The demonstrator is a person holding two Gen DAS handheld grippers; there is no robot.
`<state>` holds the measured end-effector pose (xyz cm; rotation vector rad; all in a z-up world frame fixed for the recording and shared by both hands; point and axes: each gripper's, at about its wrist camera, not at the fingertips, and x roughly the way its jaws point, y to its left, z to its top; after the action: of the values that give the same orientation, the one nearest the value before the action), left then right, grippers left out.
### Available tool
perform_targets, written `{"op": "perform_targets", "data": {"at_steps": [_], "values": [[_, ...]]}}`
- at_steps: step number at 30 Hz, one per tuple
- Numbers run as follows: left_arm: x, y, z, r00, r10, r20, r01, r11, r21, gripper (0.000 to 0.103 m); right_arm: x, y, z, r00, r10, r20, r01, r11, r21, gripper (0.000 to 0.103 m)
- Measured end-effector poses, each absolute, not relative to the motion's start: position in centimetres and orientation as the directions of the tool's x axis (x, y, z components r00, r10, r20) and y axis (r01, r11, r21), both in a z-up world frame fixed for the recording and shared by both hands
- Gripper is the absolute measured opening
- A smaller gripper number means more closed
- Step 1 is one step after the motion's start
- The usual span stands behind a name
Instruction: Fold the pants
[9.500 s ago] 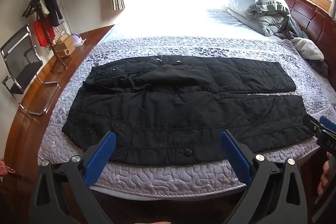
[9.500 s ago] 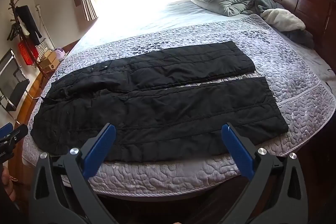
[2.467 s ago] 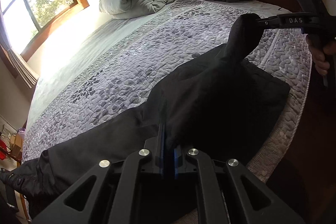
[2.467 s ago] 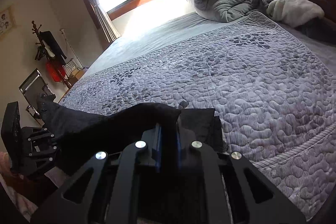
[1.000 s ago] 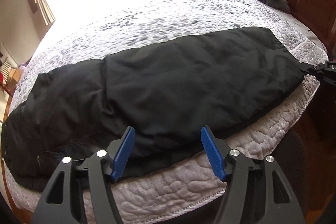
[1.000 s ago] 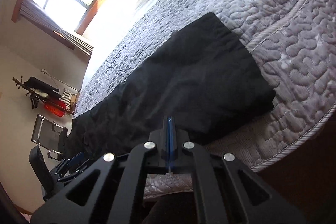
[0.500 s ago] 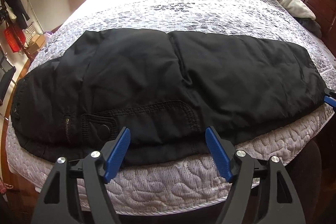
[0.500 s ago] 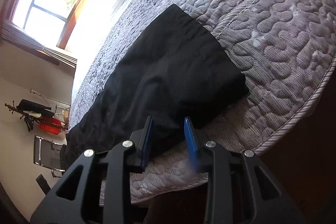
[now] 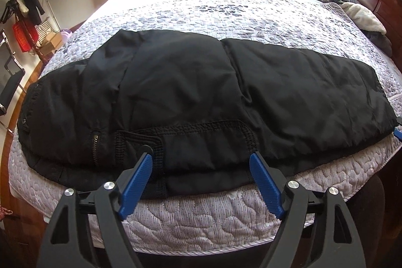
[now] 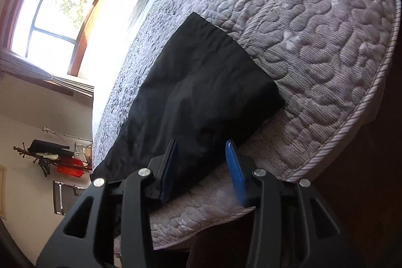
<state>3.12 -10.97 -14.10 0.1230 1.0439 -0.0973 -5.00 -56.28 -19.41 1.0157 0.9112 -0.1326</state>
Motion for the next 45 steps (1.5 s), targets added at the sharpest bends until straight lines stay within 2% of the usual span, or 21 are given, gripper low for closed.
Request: {"op": "perform_targets", "data": {"at_steps": [6, 8, 9, 10, 13, 15, 19, 23, 26, 29, 31, 32, 34, 37, 41, 45], "values": [[3.1, -10.5, -14.4, 0.488, -0.012, -0.873, 0.131, 0.99, 0.06, 0.081, -3.6, -56.5, -21.1, 0.653, 0.327, -0.683, 0.496, 0.497, 0.712, 0.04], [3.1, -10.5, -14.3, 0.488, -0.012, -0.873, 0.13, 0.99, 0.059, 0.081, -3.1, -56.3, -20.8, 0.657, 0.316, -0.685, 0.492, 0.508, 0.707, 0.028], [3.1, -10.5, -14.3, 0.49, -0.011, -0.872, 0.131, 0.989, 0.061, 0.081, -2.9, -56.2, -20.4, 0.658, 0.304, -0.689, 0.485, 0.53, 0.696, 0.016], [3.1, -10.4, -14.2, 0.492, -0.008, -0.87, 0.132, 0.989, 0.066, 0.081, -2.8, -56.2, -20.0, 0.662, 0.299, -0.687, 0.478, 0.539, 0.694, 0.01], [3.2, -10.1, -14.2, 0.495, 0.001, -0.869, 0.127, 0.989, 0.073, 0.082, -3.3, -56.4, -19.2, 0.687, 0.298, -0.663, 0.465, 0.52, 0.716, 0.004], [3.3, -9.7, -14.4, 0.491, 0.005, -0.871, 0.112, 0.991, 0.069, 0.082, -3.4, -56.4, -19.1, 0.687, 0.285, -0.669, 0.467, 0.531, 0.707, 0.004], [3.5, -8.9, -15.1, 0.47, 0.001, -0.883, 0.084, 0.995, 0.046, 0.082, -1.7, -55.8, -19.0, 0.654, 0.161, -0.739, 0.49, 0.654, 0.576, 0.003], [3.1, -7.9, -15.1, 0.478, -0.001, -0.878, 0.057, 0.998, 0.03, 0.082, 0.1, -55.3, -16.7, 0.741, 0.046, -0.67, 0.426, 0.74, 0.521, 0.003], [2.6, -7.0, -15.1, 0.473, -0.012, -0.881, 0.048, 0.999, 0.012, 0.082, 1.3, -56.8, -18.3, 0.649, 0.083, -0.757, 0.532, 0.661, 0.529, 0.003], [2.2, -5.9, -15.1, 0.466, -0.022, -0.885, 0.029, 1.0, -0.009, 0.082, 0.9, -56.4, -19.5, 0.566, 0.067, -0.822, 0.584, 0.671, 0.457, 0.012], [2.1, -5.1, -15.2, 0.452, -0.03, -0.892, 0.021, 1.0, -0.023, 0.082, 0.0, -55.2, -18.7, 0.531, 0.018, -0.847, 0.601, 0.697, 0.391, 0.025], [2.1, -4.7, -15.3, 0.443, -0.04, -0.896, 0.018, 0.999, -0.036, 0.082, -0.5, -54.2, -18.0, 0.529, -0.001, -0.848, 0.603, 0.704, 0.376, 0.025], [2.0, -4.1, -15.4, 0.426, -0.063, -0.902, 0.011, 0.998, -0.065, 0.082, -1.5, -51.6, -16.8, 0.57, 0.058, -0.82, 0.546, 0.719, 0.43, 0.025], [2.2, -3.6, -15.3, 0.409, -0.111, -0.906, -0.011, 0.992, -0.127, 0.082, -1.2, -45.6, -16.1, 0.625, 0.301, -0.72, 0.393, 0.676, 0.623, 0.026], [3.3, -3.6, -15.5, 0.385, -0.154, -0.91, -0.047, 0.981, -0.186, 0.082, 1.2, -36.1, -18.2, 0.538, 0.587, -0.605, 0.256, 0.57, 0.781, 0.026], [4.5, -3.9, -15.8, 0.346, -0.202, -0.916, -0.064, 0.969, -0.237, 0.082, 3.2, -30.7, -20.4, 0.456, 0.632, -0.626, 0.265, 0.575, 0.774, 0.026]]}}
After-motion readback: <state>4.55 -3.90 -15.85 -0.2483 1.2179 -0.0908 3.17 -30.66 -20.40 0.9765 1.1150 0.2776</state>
